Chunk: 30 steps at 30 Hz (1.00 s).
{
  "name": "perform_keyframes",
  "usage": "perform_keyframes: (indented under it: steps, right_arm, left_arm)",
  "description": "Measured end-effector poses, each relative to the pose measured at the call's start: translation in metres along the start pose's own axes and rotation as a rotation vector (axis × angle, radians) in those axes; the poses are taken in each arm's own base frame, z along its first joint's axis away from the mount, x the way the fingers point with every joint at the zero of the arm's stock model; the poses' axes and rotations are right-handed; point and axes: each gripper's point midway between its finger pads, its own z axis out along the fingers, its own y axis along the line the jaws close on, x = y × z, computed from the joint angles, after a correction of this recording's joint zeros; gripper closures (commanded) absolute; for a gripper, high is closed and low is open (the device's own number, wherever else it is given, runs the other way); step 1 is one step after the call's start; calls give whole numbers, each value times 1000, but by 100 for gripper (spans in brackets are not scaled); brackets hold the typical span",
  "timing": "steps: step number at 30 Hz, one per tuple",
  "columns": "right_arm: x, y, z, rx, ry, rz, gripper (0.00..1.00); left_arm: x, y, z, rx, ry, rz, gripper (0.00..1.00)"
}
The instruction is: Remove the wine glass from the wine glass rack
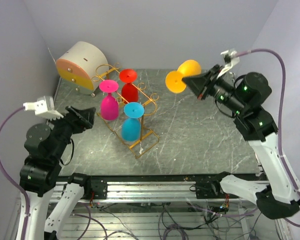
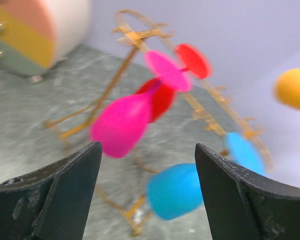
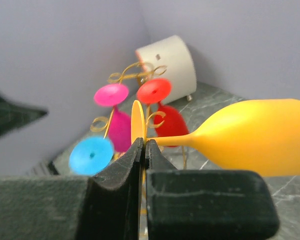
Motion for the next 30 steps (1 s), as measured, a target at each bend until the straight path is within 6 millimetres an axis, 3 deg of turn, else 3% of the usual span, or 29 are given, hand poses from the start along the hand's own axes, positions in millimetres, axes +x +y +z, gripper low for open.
perform_keyframes:
  steps: [5,12,17,21,26,30]
  right_arm:
    - [27,41,-25,-108,65,-161,100]
    - [32,38,-30,-83,74,-308,100]
    - [22,47,-15,-120,62,-378,100]
    - [22,62,8,-163,55,-444,100]
    - [44,96,33,-208,55,-597,100]
    - [66,133,36,-254,21,-755,100]
  left_arm:
    - [-22,-77,16,274,103,-149,21]
    - [-22,-135,22,476,316,-356,26]
    - [-19,-156,8,550,442,-552,25]
    - [-14,-160,3,539,513,-688,24]
    - [-15,-163,1,516,561,-800,24]
    - [-16,-163,1,498,575,-849,24]
